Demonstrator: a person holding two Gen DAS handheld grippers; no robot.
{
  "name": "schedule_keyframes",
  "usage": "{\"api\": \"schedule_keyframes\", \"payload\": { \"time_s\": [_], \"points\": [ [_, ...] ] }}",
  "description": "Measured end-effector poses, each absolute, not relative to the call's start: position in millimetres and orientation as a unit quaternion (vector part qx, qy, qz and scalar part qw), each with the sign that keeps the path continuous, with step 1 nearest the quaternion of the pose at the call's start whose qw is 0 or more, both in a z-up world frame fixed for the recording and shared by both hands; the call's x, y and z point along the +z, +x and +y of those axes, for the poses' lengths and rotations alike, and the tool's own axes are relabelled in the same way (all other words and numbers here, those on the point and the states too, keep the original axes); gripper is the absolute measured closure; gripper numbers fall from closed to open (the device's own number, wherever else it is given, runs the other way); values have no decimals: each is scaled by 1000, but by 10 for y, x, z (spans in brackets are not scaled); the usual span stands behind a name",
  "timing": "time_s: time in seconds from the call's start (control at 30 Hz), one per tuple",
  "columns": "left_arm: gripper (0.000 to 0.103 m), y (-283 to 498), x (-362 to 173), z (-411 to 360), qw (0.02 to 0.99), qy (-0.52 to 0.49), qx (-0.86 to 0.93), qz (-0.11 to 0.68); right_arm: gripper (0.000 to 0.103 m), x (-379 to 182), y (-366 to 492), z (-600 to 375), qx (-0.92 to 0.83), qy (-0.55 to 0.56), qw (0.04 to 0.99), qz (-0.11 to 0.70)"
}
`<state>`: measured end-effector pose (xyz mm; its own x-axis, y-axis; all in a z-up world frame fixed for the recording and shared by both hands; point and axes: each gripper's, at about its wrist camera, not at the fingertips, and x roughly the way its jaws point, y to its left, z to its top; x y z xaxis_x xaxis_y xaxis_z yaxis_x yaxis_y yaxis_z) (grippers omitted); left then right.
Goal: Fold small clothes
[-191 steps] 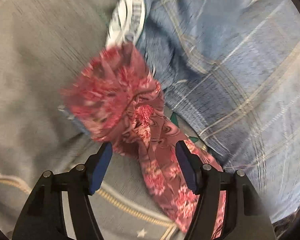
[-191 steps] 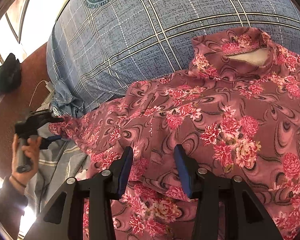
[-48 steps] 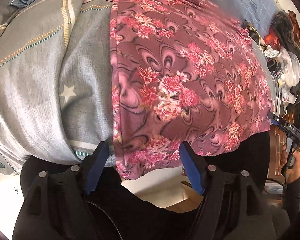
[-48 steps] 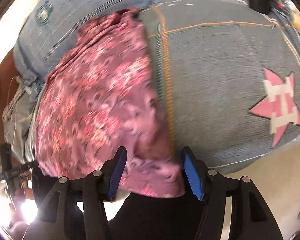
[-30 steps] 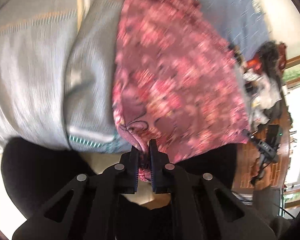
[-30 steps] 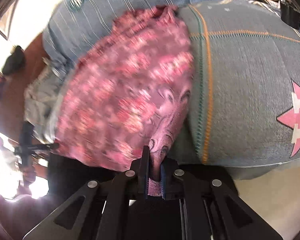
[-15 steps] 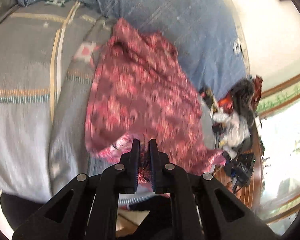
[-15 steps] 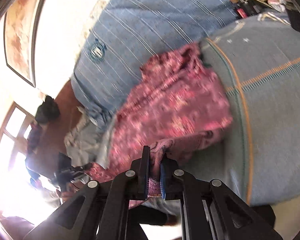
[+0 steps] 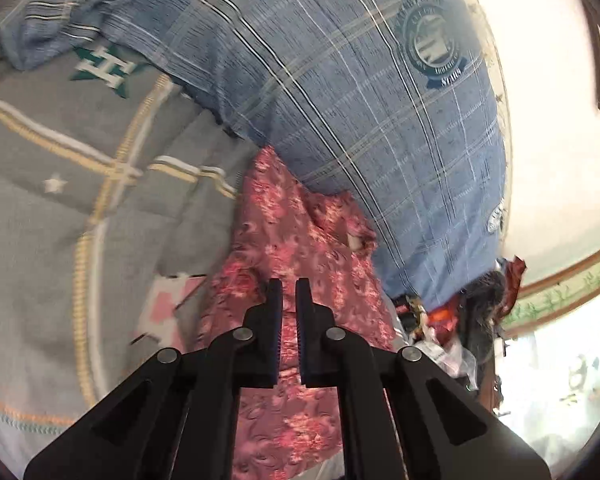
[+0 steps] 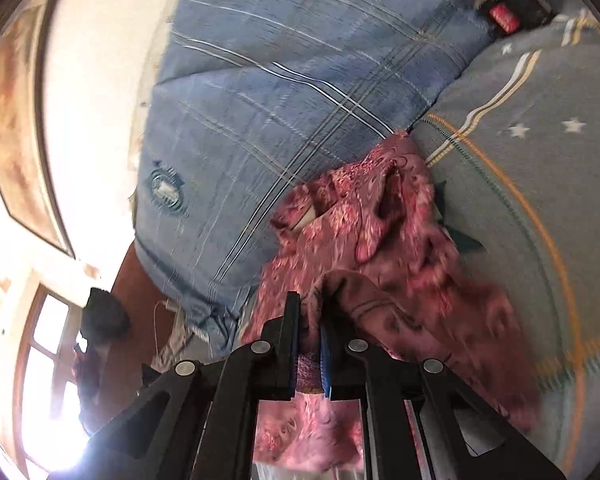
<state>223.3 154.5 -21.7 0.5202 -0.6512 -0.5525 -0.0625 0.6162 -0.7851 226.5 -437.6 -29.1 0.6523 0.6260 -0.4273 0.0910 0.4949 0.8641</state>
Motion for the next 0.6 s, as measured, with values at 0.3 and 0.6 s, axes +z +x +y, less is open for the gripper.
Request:
{"api": "schedule_keyframes", "payload": {
  "time_s": [0.3, 0.6],
  "points": [
    [40, 1898, -456, 1248, 777, -249, -183, 548, 95, -410, 2260, -4333, 161, 439, 787, 402],
    [69, 1533, -605, 1102, 779, -209, -155, 570, 95, -514, 2054, -4335, 147, 434, 785, 417]
  ]
}}
